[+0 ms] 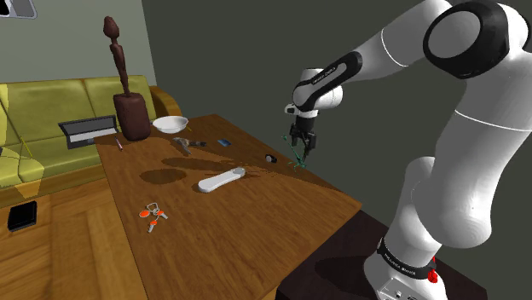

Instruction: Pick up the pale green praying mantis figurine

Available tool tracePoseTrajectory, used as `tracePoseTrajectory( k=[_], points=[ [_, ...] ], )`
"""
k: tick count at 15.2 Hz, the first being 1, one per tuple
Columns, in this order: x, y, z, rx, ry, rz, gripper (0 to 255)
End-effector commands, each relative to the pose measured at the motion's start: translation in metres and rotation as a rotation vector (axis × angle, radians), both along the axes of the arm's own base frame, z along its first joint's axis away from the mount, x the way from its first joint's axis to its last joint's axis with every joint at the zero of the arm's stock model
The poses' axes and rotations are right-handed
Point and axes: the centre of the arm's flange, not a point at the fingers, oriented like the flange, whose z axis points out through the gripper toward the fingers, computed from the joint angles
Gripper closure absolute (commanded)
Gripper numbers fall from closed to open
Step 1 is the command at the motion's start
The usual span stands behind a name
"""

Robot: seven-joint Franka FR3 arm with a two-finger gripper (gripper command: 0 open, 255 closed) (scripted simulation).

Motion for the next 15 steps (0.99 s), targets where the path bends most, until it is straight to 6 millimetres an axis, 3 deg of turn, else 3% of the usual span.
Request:
tracePoseTrajectory(
  k=[1, 9, 10, 15],
  points=[
    [0.009, -0.001, -0.012, 0.007, -0.005, 0.043, 0],
    [0.009, -0.001, -0.047, 0.007, -0.005, 0.043, 0],
    [0.009, 0.000, -0.046, 0.007, -0.005, 0.043, 255],
    [0.010, 0.000, -0.046, 0.007, -0.005, 0.043, 255]
  ],
)
